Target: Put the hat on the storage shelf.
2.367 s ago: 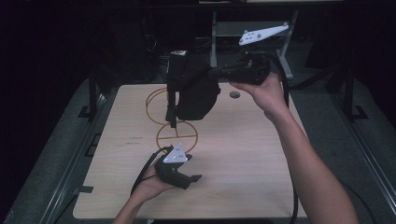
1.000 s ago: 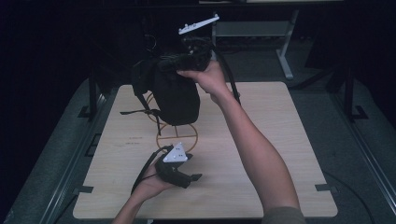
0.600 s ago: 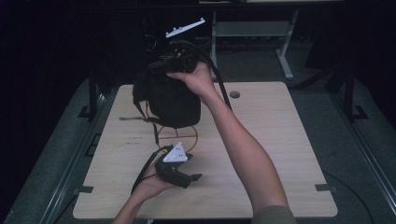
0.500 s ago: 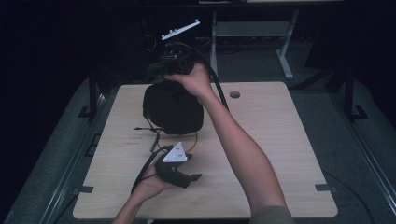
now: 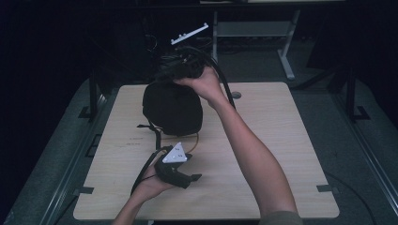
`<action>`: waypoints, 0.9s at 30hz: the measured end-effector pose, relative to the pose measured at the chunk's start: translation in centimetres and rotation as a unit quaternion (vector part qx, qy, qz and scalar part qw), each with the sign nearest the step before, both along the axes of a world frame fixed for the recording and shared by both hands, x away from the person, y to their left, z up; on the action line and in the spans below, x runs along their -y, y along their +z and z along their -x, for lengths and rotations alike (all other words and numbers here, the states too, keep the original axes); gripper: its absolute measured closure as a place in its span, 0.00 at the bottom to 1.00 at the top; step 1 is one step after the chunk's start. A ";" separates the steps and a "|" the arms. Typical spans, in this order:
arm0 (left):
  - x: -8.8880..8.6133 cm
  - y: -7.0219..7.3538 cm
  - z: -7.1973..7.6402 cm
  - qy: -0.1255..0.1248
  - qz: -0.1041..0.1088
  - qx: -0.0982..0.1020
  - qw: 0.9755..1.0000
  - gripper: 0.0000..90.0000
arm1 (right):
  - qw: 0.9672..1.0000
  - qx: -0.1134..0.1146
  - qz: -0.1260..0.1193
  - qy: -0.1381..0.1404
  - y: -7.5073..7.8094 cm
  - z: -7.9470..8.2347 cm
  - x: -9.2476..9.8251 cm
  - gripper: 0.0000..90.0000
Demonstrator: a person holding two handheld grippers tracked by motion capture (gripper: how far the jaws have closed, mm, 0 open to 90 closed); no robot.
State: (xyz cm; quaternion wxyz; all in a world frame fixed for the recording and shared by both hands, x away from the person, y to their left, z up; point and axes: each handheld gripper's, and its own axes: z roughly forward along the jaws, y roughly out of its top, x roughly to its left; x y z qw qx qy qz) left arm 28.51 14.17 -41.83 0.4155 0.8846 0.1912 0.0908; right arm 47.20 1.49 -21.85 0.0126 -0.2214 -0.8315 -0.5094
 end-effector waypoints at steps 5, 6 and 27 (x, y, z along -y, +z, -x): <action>-0.2 0.1 -0.1 0.005 0.003 -0.003 1.000 0.26 | 1.000 0.000 -0.003 -0.006 -0.2 0.2 1.3 0.54; -0.3 0.1 -0.1 0.004 0.003 -0.004 1.000 0.26 | 1.000 -0.002 -0.004 -0.006 -0.2 0.3 1.5 0.52; -0.2 0.0 -0.1 0.004 -0.003 -0.005 1.000 0.26 | 1.000 -0.013 -0.008 -0.024 -1.0 1.1 5.4 0.37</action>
